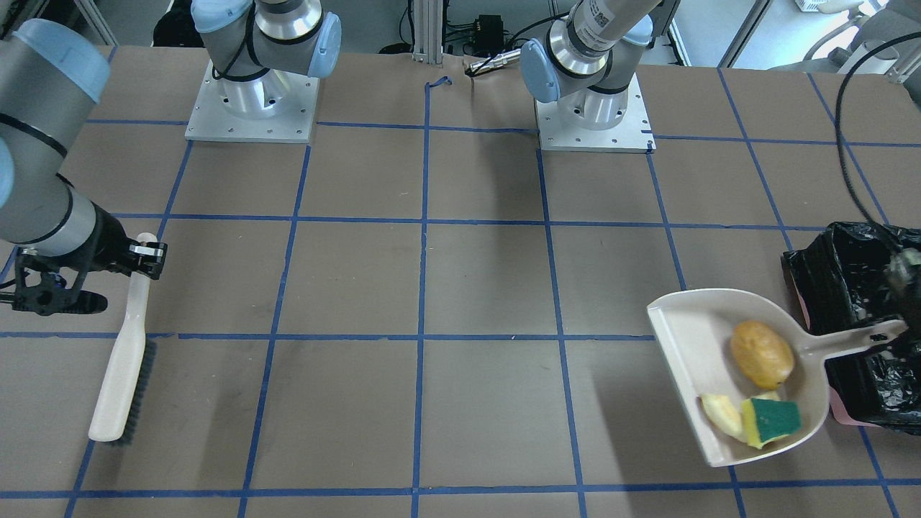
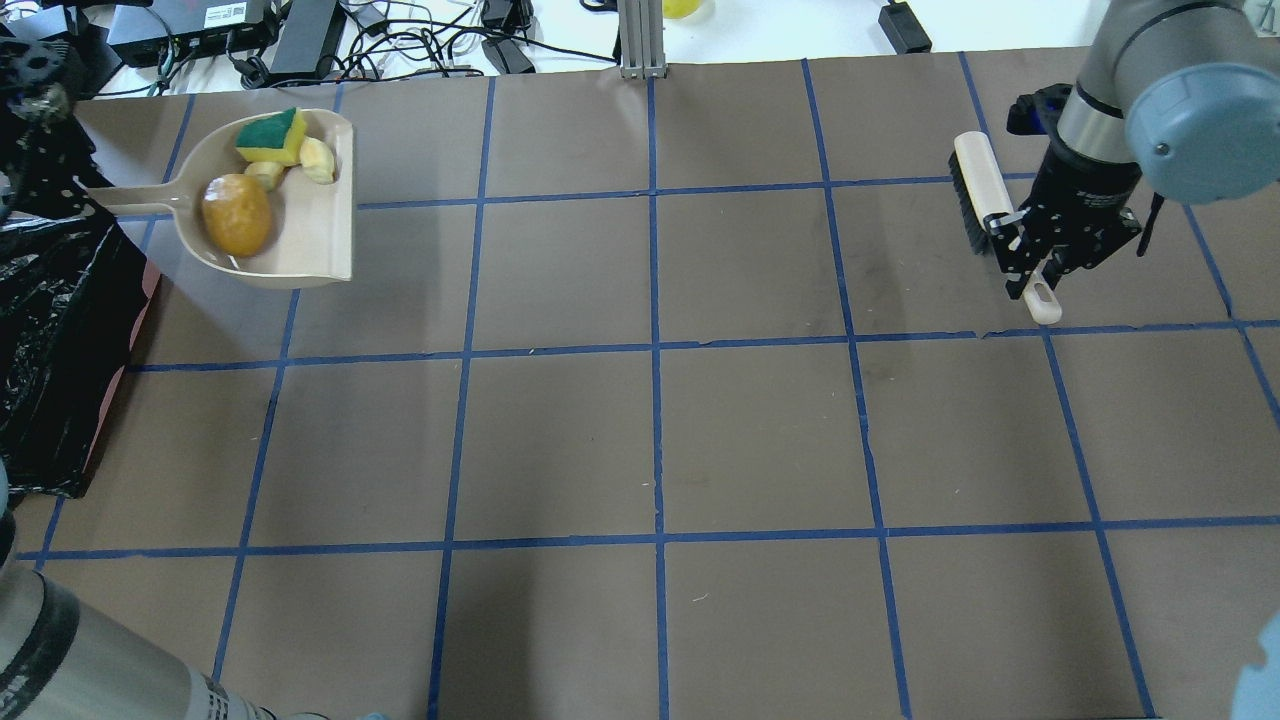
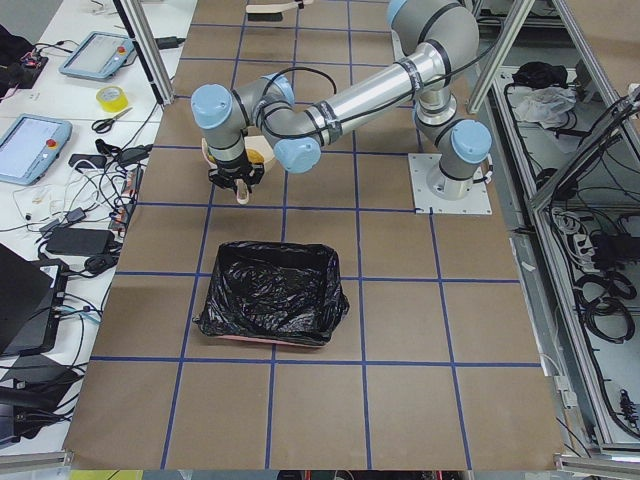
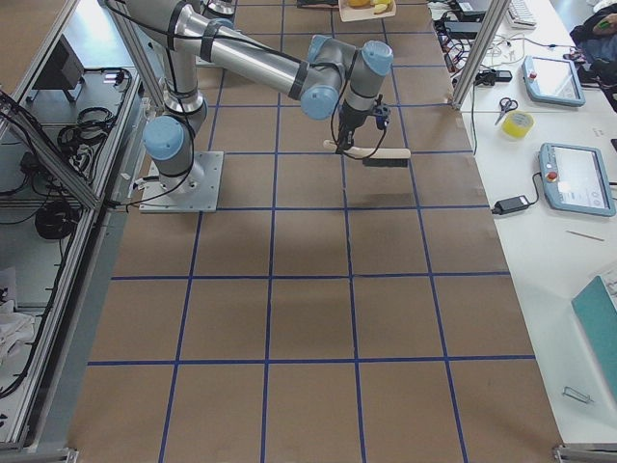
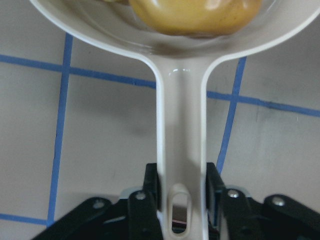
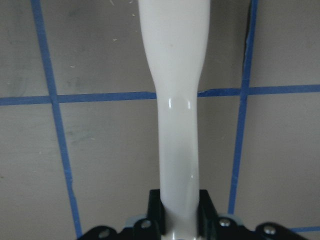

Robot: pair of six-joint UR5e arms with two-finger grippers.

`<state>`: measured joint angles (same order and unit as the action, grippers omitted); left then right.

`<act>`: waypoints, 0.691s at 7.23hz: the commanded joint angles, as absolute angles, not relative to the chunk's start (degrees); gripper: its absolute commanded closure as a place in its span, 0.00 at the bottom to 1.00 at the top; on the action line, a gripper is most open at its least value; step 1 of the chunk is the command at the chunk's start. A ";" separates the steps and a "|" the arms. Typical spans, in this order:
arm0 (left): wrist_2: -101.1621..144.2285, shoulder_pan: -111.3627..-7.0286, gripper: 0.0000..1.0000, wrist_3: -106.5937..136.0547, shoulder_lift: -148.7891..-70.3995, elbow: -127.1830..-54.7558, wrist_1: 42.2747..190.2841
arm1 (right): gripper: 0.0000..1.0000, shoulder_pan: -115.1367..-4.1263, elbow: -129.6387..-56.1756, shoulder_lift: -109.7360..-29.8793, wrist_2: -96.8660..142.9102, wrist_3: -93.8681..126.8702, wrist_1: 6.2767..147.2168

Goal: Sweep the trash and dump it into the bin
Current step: 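Tip the dustpan over the black bin with the left gripper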

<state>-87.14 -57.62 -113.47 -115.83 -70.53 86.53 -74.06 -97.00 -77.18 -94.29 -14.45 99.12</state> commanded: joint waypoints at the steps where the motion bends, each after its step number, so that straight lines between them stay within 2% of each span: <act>1: -87.27 -49.09 0.97 -121.70 -116.80 -64.09 92.18 | 1.00 -69.35 -102.10 -77.34 -94.13 -21.68 106.56; 3: -87.62 -40.47 0.99 -128.03 -118.55 -63.72 92.20 | 1.00 -69.17 -102.92 -76.65 -93.78 -21.80 109.24; 5: -89.54 -36.22 0.99 -136.20 -122.06 -58.14 91.67 | 1.00 -69.17 -102.92 -74.29 -94.39 -21.27 113.18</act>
